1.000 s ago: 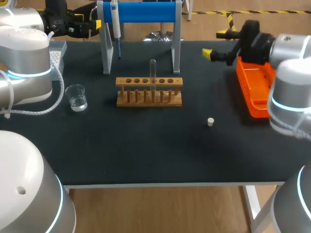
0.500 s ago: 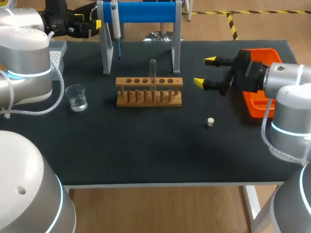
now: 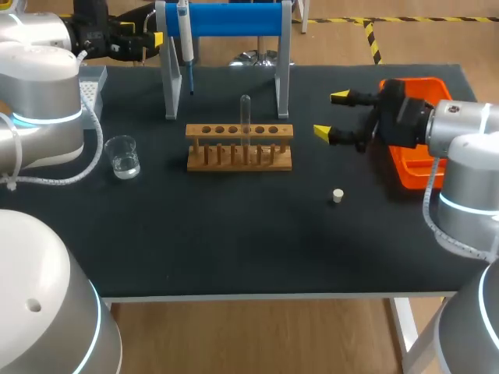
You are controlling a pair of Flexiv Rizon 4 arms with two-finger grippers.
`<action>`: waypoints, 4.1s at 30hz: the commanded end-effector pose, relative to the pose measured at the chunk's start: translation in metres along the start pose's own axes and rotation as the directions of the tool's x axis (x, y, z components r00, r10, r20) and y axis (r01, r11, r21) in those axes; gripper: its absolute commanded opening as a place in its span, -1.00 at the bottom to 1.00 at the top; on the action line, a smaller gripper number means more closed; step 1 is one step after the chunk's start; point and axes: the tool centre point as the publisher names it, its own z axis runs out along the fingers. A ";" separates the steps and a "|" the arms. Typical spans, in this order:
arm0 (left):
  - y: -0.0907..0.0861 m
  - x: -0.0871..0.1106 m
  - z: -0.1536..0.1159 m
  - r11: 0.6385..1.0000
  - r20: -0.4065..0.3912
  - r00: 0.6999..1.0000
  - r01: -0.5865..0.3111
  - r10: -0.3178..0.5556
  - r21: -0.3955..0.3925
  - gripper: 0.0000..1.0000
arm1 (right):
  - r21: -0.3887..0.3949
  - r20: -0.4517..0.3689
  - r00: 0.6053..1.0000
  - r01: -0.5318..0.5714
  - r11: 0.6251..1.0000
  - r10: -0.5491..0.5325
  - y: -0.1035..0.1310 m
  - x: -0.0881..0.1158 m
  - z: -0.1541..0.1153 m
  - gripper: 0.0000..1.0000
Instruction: Invert the test tube, pick up the pipette, mount the tip to pipette, aspirate from beaker and dispense into the tube, eject the tip, return the pipette, and cap with the stopper.
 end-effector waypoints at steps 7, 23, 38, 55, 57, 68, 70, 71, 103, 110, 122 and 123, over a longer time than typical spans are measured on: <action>0.055 0.073 -0.058 0.987 0.013 0.994 -0.110 0.109 0.117 1.00 | -0.001 0.002 1.000 0.001 1.000 -0.001 0.000 0.000 0.000 1.00; 0.115 0.155 -0.081 0.959 -0.087 0.977 -0.170 0.194 0.226 1.00 | -0.001 0.002 1.000 0.001 1.000 -0.001 0.000 0.000 0.000 1.00; 0.138 0.179 -0.030 0.969 -0.190 0.956 -0.198 0.224 0.145 1.00 | -0.001 0.002 1.000 0.001 1.000 -0.001 0.000 0.000 0.000 1.00; 0.149 0.190 0.007 0.974 -0.277 0.934 -0.217 0.225 0.060 1.00 | -0.001 0.002 1.000 0.001 1.000 -0.001 0.000 0.000 0.000 1.00; 0.149 0.190 0.007 0.974 -0.277 0.934 -0.217 0.225 0.060 1.00 | -0.001 0.002 1.000 0.001 1.000 -0.001 0.000 0.000 0.000 1.00; 0.149 0.190 0.007 0.974 -0.277 0.934 -0.217 0.225 0.060 1.00 | -0.001 0.002 1.000 0.001 1.000 -0.001 0.000 0.000 0.000 1.00; 0.149 0.190 0.007 0.974 -0.277 0.934 -0.217 0.225 0.060 1.00 | -0.011 -0.020 1.000 -0.002 1.000 0.002 0.001 -0.002 0.003 1.00; 0.149 0.190 0.007 0.974 -0.277 0.934 -0.217 0.225 0.060 1.00 | -0.026 -0.052 0.999 -0.004 1.000 0.003 0.003 -0.005 0.009 1.00; 0.149 0.190 0.007 0.974 -0.277 0.934 -0.217 0.225 0.060 1.00 | -0.199 -0.541 0.834 -0.002 0.980 -0.108 0.005 -0.005 0.134 1.00; 0.149 0.190 0.007 0.974 -0.277 0.934 -0.217 0.225 0.060 1.00 | -0.193 -0.546 0.832 -0.017 0.981 -0.093 0.000 0.005 0.138 1.00; 0.149 0.190 0.007 0.974 -0.277 0.934 -0.217 0.225 0.060 1.00 | -0.206 -0.535 0.843 -0.061 0.977 -0.060 -0.006 0.016 0.152 1.00; 0.149 0.190 0.007 0.974 -0.277 0.934 -0.217 0.225 0.060 1.00 | -0.205 -0.530 0.846 -0.060 0.977 -0.060 -0.008 0.017 0.154 1.00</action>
